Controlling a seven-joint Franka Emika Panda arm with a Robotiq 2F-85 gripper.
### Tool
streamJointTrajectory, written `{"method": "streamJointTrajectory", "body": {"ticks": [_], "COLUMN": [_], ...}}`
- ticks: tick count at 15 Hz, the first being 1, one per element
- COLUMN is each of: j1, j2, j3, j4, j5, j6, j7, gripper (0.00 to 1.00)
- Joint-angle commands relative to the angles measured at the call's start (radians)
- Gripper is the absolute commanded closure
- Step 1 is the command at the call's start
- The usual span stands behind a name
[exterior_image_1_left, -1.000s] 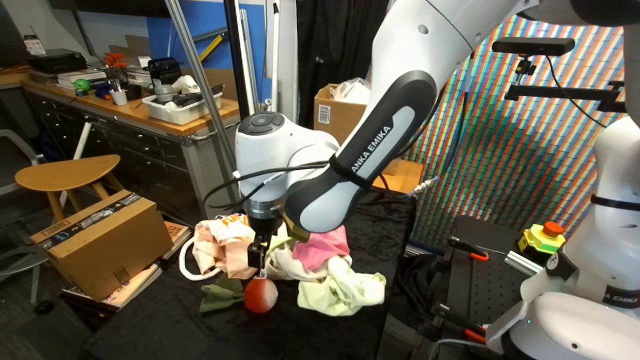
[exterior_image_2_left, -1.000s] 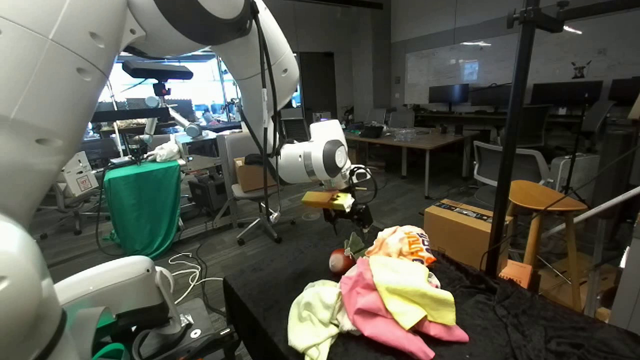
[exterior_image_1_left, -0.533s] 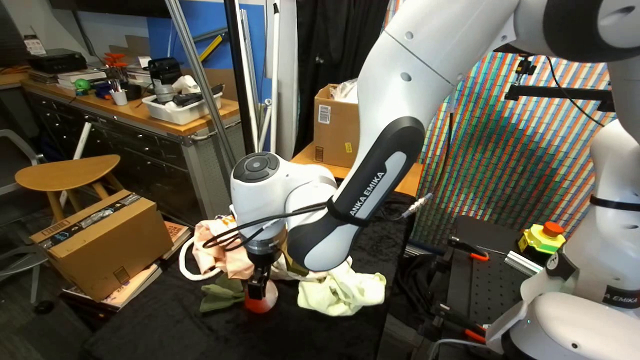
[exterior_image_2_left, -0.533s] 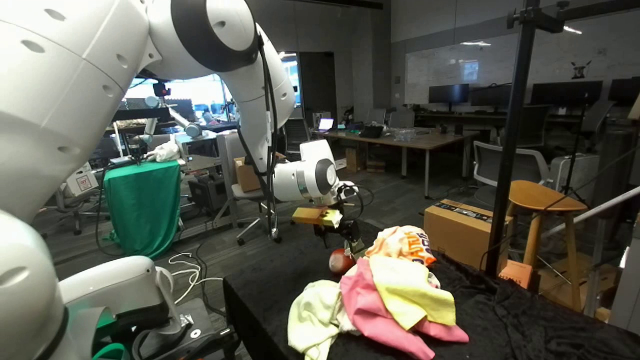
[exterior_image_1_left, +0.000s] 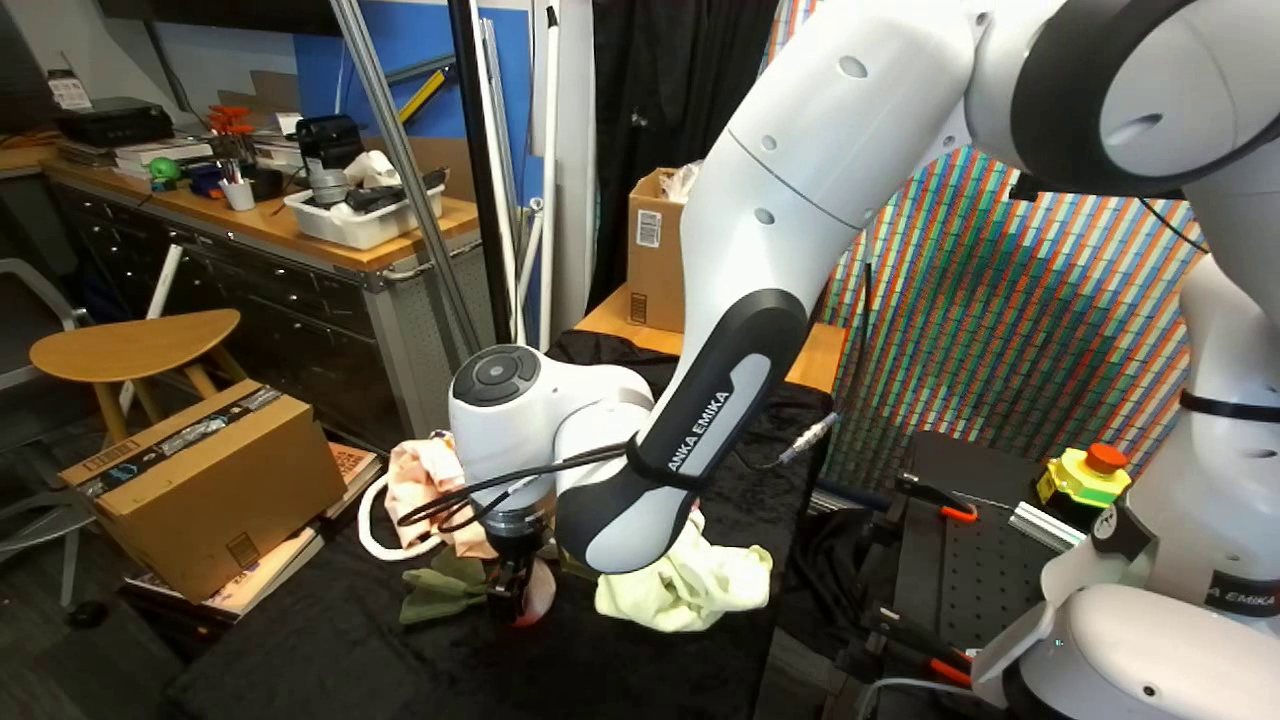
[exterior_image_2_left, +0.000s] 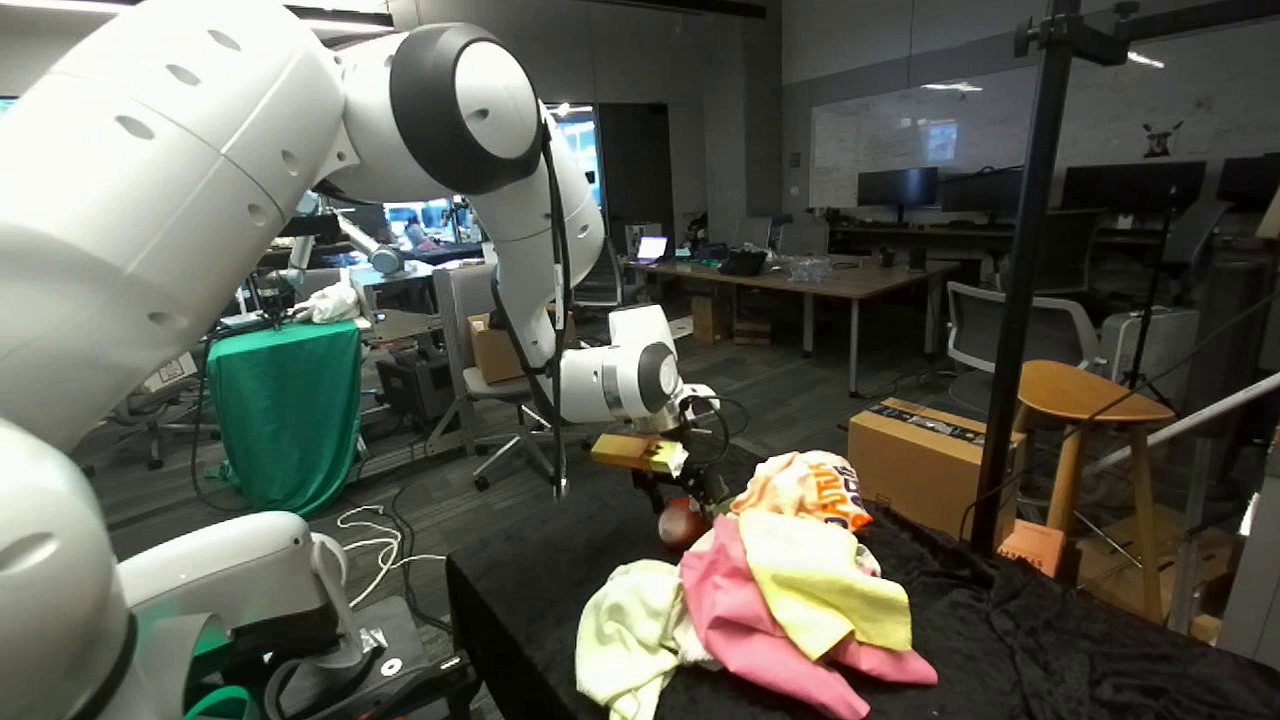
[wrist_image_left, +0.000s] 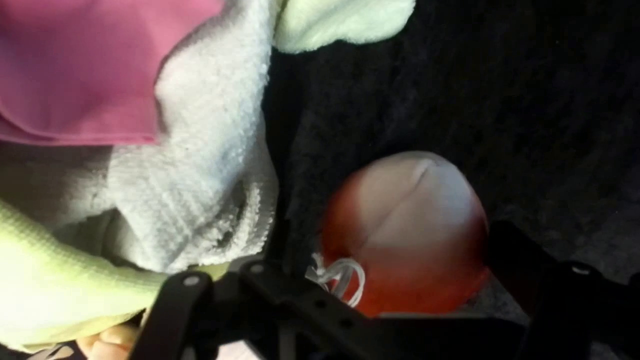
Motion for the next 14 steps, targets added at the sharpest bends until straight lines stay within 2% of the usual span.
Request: {"method": "streamJointTrajectory", "body": {"ticks": [1,5,6,7,14], "j1": [0.003,-0.014,-0.017,-0.018,-0.020], "j2": [0.052,0.078,0.084,0.089,0.069], "j3": [-0.013,-0.006,-0.005,-0.006,-0.001], "j4": [0.086,0.125,0.134,0.141,0.147], "j5": [0.025,0.054,0.059,0.064,0.078], "j6": [-0.007,-0.020,-0.022,-0.024,-0.054], "j7": [-0.015,-0.024,-0.028,-0.028,-0.033], "gripper": [0.00,0.00,0.15,0.26,0.79]}}
